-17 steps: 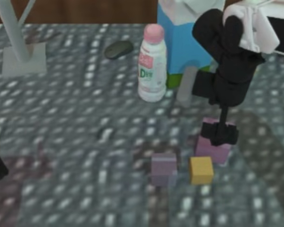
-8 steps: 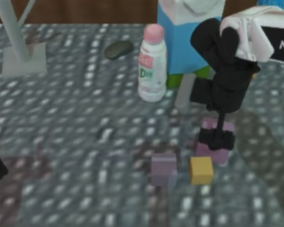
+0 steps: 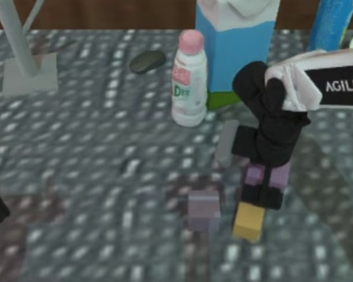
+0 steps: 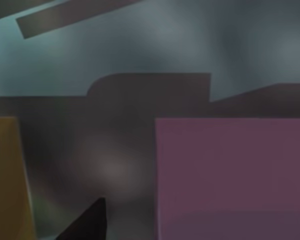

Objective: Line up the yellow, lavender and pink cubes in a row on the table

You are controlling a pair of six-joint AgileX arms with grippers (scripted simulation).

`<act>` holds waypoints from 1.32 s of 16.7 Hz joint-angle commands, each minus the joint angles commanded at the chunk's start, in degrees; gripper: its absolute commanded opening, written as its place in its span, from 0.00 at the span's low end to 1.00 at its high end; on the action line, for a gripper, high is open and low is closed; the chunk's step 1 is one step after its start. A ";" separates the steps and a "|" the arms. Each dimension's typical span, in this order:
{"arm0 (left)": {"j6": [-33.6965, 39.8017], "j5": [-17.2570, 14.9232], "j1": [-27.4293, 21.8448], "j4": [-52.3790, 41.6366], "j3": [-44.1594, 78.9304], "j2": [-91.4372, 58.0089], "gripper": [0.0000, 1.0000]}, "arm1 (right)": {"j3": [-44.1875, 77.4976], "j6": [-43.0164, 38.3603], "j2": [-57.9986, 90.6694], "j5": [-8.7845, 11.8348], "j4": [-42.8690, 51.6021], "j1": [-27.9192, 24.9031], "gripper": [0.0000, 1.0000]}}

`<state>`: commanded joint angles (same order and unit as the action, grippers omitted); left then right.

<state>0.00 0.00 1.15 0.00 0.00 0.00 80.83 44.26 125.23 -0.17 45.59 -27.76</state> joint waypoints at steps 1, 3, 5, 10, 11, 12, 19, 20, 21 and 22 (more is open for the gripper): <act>0.00 0.00 0.00 0.00 0.00 0.00 1.00 | 0.00 0.00 0.00 0.00 0.00 0.00 1.00; 0.00 0.00 0.00 0.00 0.00 0.00 1.00 | 0.00 0.00 0.00 0.00 0.00 0.00 0.92; 0.00 0.00 0.00 0.00 0.00 0.00 1.00 | 0.00 0.00 0.00 0.00 0.00 0.00 0.77; 0.00 0.00 0.00 0.00 0.00 0.00 1.00 | 0.00 0.00 0.00 0.00 0.00 0.00 0.40; 0.00 0.00 0.00 0.00 0.00 0.00 1.00 | 0.00 0.00 0.00 0.00 0.00 0.00 0.32; 0.00 0.00 0.00 0.00 0.00 0.00 1.00 | 0.00 0.00 0.00 0.00 0.00 0.00 0.25; 0.00 0.00 0.00 0.00 0.00 0.00 1.00 | 0.00 0.00 0.00 0.00 0.00 0.00 0.00; 0.00 0.00 0.00 0.00 0.00 0.00 1.00 | 0.00 0.00 0.00 0.00 0.00 0.00 0.00; 0.00 0.00 0.00 0.00 0.00 0.00 1.00 | 0.00 0.00 0.00 0.00 0.00 0.00 0.00; 0.00 0.00 0.00 0.00 0.00 0.00 1.00 | 0.00 0.00 0.00 0.00 0.00 0.00 0.00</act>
<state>0.00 0.00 1.15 0.00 0.00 0.00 80.83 44.26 125.23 -0.17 45.59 -27.76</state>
